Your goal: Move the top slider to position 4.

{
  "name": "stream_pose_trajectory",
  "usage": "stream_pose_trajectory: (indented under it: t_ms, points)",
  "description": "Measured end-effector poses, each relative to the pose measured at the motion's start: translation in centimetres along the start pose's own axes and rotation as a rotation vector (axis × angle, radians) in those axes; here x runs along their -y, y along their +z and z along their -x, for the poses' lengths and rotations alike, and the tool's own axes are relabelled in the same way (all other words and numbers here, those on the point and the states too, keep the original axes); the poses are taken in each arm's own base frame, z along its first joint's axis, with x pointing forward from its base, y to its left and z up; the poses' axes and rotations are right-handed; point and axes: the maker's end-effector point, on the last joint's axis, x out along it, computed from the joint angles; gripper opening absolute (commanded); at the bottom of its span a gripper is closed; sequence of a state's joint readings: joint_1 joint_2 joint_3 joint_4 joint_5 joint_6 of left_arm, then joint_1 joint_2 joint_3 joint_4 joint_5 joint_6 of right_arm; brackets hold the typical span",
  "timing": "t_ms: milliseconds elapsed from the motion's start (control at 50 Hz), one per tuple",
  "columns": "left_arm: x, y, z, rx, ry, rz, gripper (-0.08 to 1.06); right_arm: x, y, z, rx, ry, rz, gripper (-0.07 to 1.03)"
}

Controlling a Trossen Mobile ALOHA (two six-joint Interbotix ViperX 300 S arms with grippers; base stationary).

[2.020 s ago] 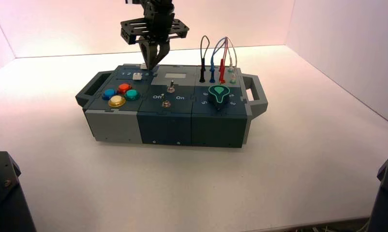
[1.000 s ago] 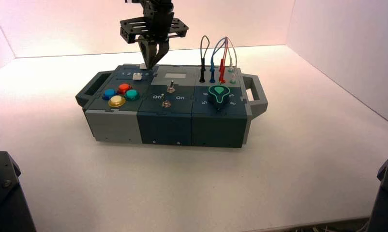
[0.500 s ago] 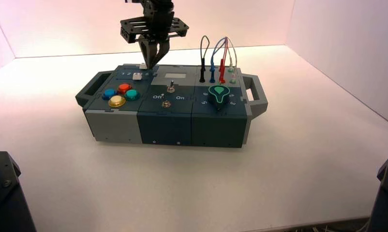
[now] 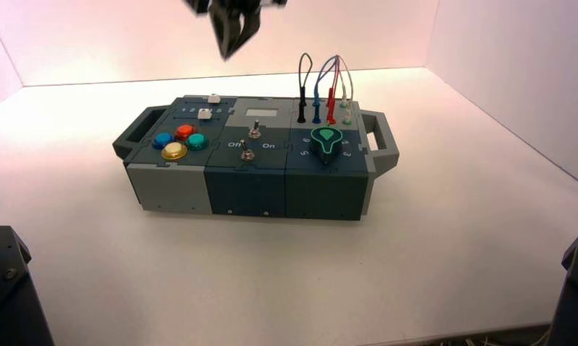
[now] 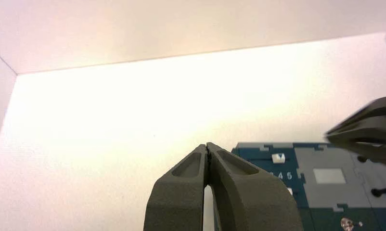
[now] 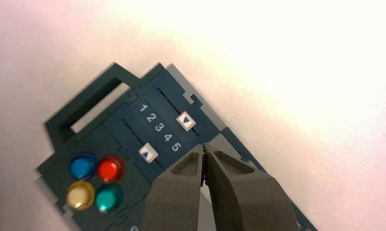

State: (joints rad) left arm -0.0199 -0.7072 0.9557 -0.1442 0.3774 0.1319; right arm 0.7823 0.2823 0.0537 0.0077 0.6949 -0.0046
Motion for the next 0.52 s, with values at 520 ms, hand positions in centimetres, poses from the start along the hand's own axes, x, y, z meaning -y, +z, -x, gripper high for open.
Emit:
stream_pose_trajectory:
  t_ms: [520]
  points:
    - [0.0, 1.0, 2.0, 0.104, 0.005, -0.005, -0.03, 0.0, -5.1, 9.9, 0.164, -0.01, 0.011, -0.02]
